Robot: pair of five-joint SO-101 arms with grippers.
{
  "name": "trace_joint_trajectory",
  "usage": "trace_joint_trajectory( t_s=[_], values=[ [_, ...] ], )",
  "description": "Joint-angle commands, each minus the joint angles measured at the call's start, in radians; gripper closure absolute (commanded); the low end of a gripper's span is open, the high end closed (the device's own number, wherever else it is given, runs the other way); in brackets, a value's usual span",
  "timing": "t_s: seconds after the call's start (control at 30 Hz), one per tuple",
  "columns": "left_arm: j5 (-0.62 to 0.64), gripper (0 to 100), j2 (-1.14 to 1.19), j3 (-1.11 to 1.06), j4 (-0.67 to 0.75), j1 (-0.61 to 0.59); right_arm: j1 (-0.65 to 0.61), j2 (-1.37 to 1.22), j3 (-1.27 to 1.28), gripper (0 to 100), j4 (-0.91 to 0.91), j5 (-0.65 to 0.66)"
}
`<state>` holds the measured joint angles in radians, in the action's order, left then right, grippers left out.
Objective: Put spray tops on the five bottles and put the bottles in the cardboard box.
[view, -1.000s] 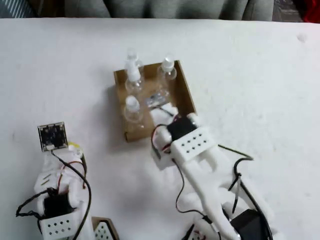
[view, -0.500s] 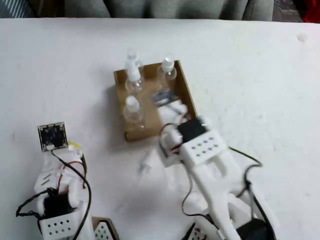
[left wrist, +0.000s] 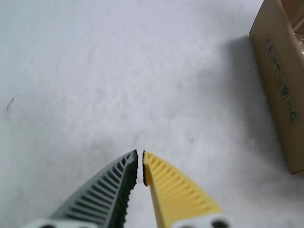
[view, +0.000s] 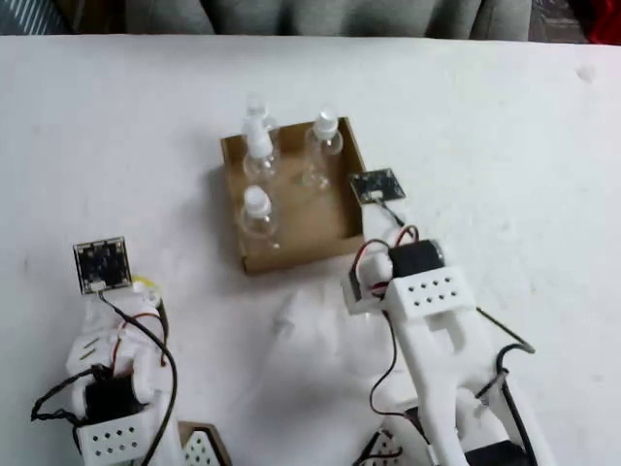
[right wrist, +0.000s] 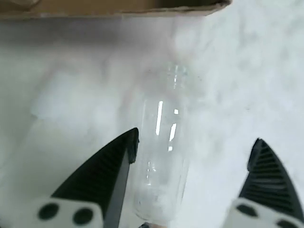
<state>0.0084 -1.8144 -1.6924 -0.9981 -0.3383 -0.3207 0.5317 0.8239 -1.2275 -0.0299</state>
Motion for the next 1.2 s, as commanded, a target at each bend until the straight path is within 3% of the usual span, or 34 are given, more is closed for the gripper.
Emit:
trace_joint_trajectory(
  t_s=[0.0,0.13,0.7,0.93,1.07,1.17],
  values=[
    [-0.006,98,-0.010,0.000,-0.002,-0.010,0.012,-0.036,0.025,67.2,0.101,-0.034],
    [-0.006,98,-0.010,0.000,-0.002,-0.010,0.012,-0.117,0.038,67.2,0.179,-0.124],
    [-0.006,98,-0.010,0.000,-0.003,-0.010,-0.002,-0.346,0.009,67.7,0.232,-0.137],
    [-0.006,98,-0.010,0.000,-0.015,-0.012,-0.018,-0.372,0.009,89.3,0.240,-0.123],
    [-0.006,98,-0.010,0.000,-0.015,-0.012,-0.031,-0.377,0.002,98.9,0.236,0.000],
    [-0.006,98,-0.010,0.000,-0.015,-0.012,-0.016,-0.344,-0.034,98.2,0.177,0.077]
  ],
)
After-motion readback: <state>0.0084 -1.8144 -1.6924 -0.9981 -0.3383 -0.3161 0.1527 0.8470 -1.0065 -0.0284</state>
